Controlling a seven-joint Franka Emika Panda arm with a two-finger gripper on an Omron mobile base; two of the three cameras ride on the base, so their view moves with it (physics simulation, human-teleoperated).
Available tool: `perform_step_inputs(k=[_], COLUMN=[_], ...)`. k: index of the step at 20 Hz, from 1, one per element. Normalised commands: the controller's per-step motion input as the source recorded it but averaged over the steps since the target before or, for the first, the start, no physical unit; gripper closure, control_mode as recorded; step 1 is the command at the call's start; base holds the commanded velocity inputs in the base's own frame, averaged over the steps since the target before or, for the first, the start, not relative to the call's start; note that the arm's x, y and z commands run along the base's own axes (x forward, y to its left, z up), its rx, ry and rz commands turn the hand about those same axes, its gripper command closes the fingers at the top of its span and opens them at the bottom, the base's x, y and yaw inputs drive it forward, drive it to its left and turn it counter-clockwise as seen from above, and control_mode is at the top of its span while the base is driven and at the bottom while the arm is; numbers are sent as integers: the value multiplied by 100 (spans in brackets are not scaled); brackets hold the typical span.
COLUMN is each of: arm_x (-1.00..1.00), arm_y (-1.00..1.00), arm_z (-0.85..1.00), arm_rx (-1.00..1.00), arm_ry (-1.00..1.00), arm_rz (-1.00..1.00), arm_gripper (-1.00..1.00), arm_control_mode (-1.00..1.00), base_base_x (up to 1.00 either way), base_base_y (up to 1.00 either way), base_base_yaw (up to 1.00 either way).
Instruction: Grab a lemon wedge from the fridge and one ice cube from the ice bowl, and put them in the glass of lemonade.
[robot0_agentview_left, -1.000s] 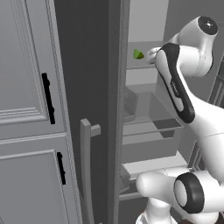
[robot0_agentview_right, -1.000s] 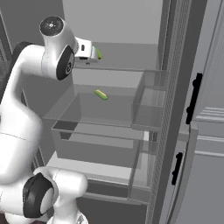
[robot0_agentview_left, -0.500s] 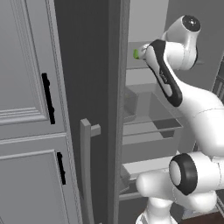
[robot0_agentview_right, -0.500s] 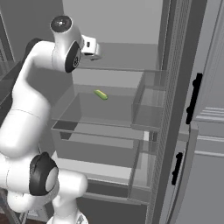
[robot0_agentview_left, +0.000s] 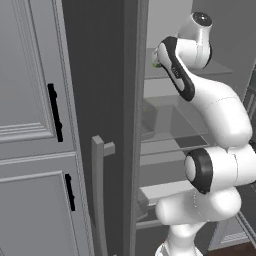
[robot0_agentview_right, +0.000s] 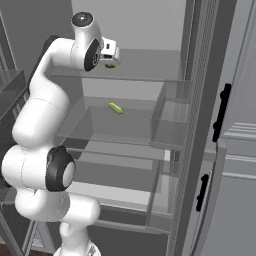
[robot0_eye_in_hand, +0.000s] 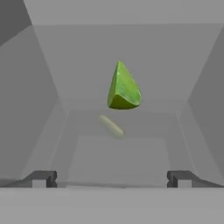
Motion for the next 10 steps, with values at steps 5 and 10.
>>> perform_step_inputs(k=[5,10], arm_x=[54,49], arm_y=[0,0], arm_z=[-12,-13], arm_rx=[0,0], arm_ry=[7,8], arm_rz=[0,0], arm_gripper=[-100,-100], arm_control_mode=[-100,-100], base_base_x=[0,0], base_base_y=[0,0], base_base_yaw=[0,0])
